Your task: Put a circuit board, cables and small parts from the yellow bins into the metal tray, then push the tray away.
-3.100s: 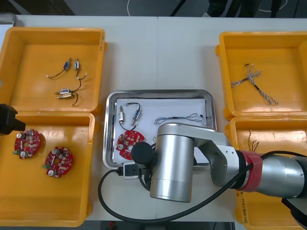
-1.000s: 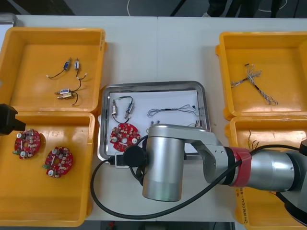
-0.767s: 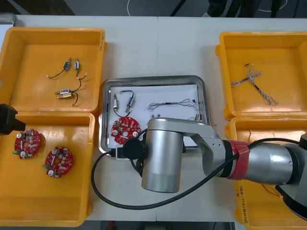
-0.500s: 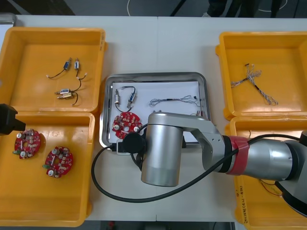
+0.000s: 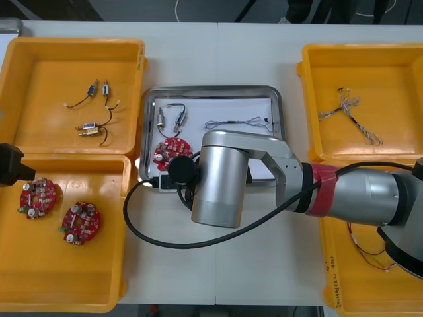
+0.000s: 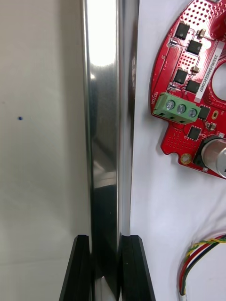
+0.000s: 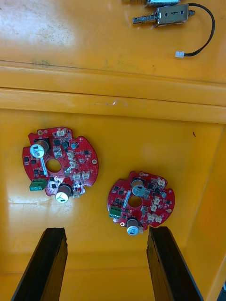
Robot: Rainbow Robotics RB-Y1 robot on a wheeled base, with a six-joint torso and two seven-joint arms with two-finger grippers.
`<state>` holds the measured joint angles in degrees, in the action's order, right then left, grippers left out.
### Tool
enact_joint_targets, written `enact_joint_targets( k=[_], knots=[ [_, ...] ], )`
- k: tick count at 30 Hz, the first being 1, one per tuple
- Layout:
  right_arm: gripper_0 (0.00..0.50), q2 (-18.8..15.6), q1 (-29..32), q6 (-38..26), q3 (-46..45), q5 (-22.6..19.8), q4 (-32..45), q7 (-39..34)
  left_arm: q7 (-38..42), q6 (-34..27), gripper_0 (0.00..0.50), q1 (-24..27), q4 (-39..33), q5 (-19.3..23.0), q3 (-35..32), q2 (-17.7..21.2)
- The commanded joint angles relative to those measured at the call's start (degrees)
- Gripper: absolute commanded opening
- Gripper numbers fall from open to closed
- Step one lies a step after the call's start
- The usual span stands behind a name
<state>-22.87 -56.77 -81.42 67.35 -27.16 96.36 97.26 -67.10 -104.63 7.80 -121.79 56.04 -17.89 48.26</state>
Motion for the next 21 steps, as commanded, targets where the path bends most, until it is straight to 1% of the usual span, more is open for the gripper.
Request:
enact_joint_targets(
  k=[1, 6, 13, 21],
  knots=[
    [0.000, -0.8, -3.2, 2.4, -1.5, -0.6, -1.5, -2.0, -3.9, 0.6, 0.500, -1.0, -1.5, 0.5, -1.7, 2.5],
    [0.000, -0.9, -4.6, 4.7, -1.5, -0.6, -3.5, -2.0, -3.9, 0.6, 0.500, -1.0, -1.5, 0.5, -1.7, 2.5],
    [0.000, -0.9, -7.0, 5.6, -1.5, -0.6, -5.7, -1.9, -3.9, 0.6, 0.500, -1.0, -1.5, 0.5, -1.7, 2.5],
    [0.000, -2.1, -8.8, 7.9, -1.5, -0.7, -7.9, -1.5, -3.9, 0.6, 0.500, -1.0, -1.5, 0.5, -1.7, 2.5]
  ],
)
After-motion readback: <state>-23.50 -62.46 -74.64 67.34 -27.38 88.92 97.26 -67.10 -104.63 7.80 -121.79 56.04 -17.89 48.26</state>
